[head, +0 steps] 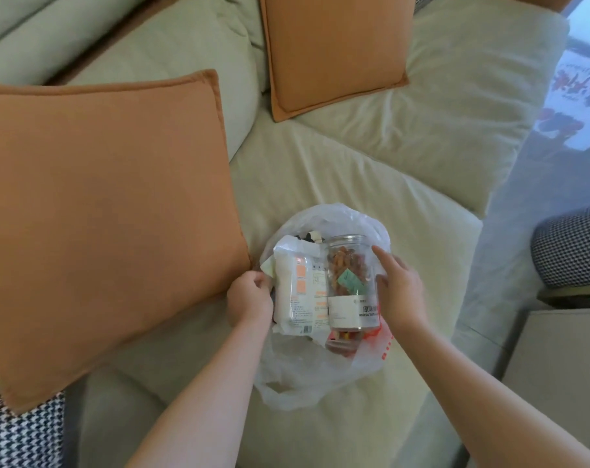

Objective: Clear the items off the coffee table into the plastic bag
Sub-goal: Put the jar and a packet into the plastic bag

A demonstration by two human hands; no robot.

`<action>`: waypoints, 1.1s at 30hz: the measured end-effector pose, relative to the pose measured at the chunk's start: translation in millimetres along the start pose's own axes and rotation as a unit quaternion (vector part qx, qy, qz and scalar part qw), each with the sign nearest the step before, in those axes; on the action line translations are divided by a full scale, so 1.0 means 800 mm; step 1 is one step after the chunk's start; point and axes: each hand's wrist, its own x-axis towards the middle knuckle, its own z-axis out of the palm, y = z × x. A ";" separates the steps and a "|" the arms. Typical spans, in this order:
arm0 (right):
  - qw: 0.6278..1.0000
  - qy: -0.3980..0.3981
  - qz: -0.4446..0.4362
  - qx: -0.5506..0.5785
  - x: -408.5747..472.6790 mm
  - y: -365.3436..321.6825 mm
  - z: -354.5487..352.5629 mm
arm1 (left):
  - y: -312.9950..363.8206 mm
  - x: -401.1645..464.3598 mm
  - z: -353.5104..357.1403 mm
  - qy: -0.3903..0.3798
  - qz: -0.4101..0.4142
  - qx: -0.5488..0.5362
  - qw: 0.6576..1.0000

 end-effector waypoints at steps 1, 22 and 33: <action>1.000 0.005 -0.005 0.005 0.000 0.001 -0.003 | 0.003 -0.003 -0.007 0.002 0.002 -0.030 1.000; 0.998 -0.025 0.036 -0.045 -0.044 -0.040 -0.076 | 0.054 -0.044 -0.093 0.017 0.113 0.099 0.989; 0.991 -0.031 0.115 -0.067 -0.107 0.012 -0.126 | 0.092 -0.135 -0.043 -0.040 0.400 0.313 0.861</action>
